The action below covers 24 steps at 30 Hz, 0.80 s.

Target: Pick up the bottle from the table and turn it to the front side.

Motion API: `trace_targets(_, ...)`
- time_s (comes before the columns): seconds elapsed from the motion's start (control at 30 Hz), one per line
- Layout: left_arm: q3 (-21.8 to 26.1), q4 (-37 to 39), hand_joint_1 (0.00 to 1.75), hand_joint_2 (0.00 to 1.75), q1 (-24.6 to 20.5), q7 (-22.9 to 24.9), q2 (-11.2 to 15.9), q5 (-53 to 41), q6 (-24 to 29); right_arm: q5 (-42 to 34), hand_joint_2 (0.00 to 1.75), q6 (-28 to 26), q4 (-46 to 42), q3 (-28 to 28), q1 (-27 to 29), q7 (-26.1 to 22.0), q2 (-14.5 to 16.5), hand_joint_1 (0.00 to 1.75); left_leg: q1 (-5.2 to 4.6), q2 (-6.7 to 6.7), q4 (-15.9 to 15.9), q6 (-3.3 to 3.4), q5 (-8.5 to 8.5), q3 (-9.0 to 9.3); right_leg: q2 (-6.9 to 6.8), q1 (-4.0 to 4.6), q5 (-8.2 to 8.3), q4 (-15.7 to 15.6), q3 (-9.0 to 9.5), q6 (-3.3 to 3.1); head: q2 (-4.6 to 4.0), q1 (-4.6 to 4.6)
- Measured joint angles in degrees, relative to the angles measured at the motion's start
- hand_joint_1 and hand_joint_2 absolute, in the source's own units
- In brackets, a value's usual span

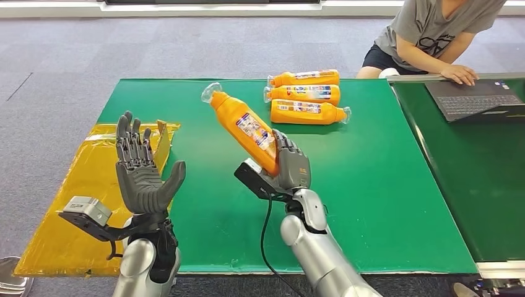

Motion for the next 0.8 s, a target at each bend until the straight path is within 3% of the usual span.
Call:
trace_targets(0.27, 0.0, -0.3, 0.0, 1.75, 0.4, 1.2, 0.0, -0.9, 0.0, -2.3, 1.75, 0.2, -15.6, 0.0, 8.2, -1.0, -0.3, 1.75, 0.0, 0.01, 0.0, 0.0, -0.01, -0.04, 0.01, 0.0, -0.01, 0.0, -0.07, -0.01, 0.0, -0.01)
trace_targets(0.37, 0.0, 0.8, 0.0, 1.75, -0.4, 3.3, 0.1, -1.0, -1.8, -8.0, 1.75, 3.1, -19.3, 0.2, 10.1, -7.3, -0.6, 1.75, 0.0, 0.01, 0.0, 0.0, 0.0, -0.06, 0.01, 0.0, -0.01, 0.0, -0.1, 0.0, 0.0, -0.01)
trace_targets(0.53, 1.2, 9.4, 0.0, 1.75, -6.2, 5.5, 0.8, 3.6, -12.4, -17.8, 1.75, 10.0, -25.3, 3.2, 12.5, -20.4, -1.4, 1.75, 0.0, 0.03, 0.0, -0.03, 0.05, -0.06, 0.0, 0.0, 0.05, 0.0, -0.09, -0.01, 0.0, 0.0)
trace_targets(0.63, 2.3, 14.6, 0.0, 1.75, -9.6, 5.6, 1.3, 4.8, -16.1, -19.1, 1.75, 12.3, -28.1, 6.1, 13.6, -22.8, -2.1, 1.75, 0.01, 0.04, 0.0, -0.05, 0.08, -0.06, 0.02, 0.01, 0.08, 0.0, -0.1, -0.02, 0.0, 0.0)
trace_targets(0.8, 3.3, 19.3, 0.0, 1.75, -12.3, 6.0, 1.9, 5.2, -17.6, -19.2, 1.75, 13.3, -30.1, 9.0, 14.4, -23.4, -2.7, 1.75, 0.01, 0.06, 0.0, -0.04, 0.08, -0.07, 0.05, 0.01, 0.08, 0.0, -0.13, -0.02, 0.0, 0.0)
